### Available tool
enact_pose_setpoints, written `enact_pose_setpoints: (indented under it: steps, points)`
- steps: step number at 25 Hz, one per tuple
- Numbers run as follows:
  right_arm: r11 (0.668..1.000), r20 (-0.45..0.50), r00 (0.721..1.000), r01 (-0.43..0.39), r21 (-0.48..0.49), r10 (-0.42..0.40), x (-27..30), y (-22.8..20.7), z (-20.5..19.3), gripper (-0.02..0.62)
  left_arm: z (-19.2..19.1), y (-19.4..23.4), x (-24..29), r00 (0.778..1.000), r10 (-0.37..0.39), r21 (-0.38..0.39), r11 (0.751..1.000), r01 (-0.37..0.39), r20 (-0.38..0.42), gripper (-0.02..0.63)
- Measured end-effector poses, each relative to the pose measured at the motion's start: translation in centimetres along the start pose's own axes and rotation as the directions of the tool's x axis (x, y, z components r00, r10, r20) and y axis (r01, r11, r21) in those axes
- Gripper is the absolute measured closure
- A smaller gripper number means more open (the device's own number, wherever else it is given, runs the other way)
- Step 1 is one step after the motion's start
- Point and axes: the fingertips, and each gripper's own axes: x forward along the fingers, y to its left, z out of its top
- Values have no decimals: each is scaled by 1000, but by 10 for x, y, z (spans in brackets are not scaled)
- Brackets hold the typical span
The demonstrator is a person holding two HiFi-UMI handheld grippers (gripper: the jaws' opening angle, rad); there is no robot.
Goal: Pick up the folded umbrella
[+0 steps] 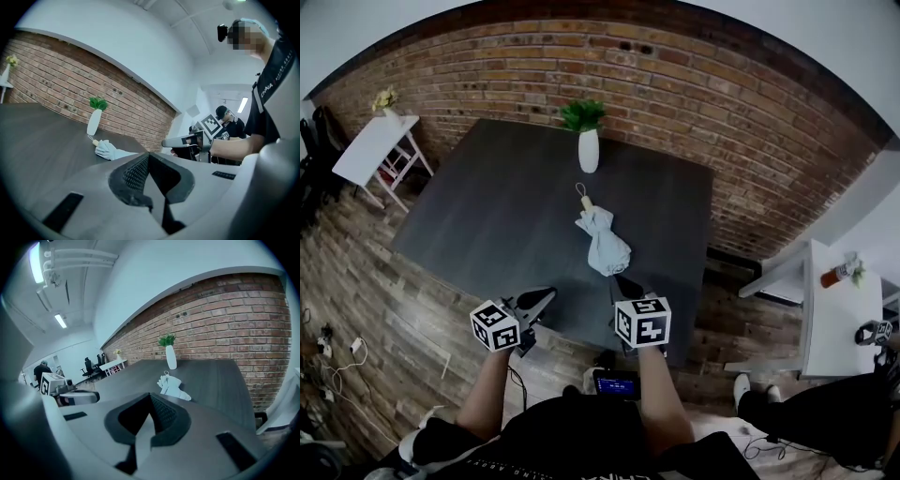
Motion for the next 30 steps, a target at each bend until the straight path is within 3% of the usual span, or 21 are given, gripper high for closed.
enact_pose_setpoints:
  steps: [6, 20, 30]
  points:
    - [997, 8, 996, -83, -3, 83, 27, -21, 22, 584, 18, 26, 39, 1000, 4, 14, 1000, -4, -18, 604]
    - [988, 22, 989, -146, 58, 145, 59, -67, 42, 584, 28, 56, 92, 999, 28, -8, 1000, -29, -38, 604]
    - [987, 47, 987, -154, 48, 152, 92, -62, 62, 584, 37, 90, 110, 997, -40, 11, 999, 41, -71, 604]
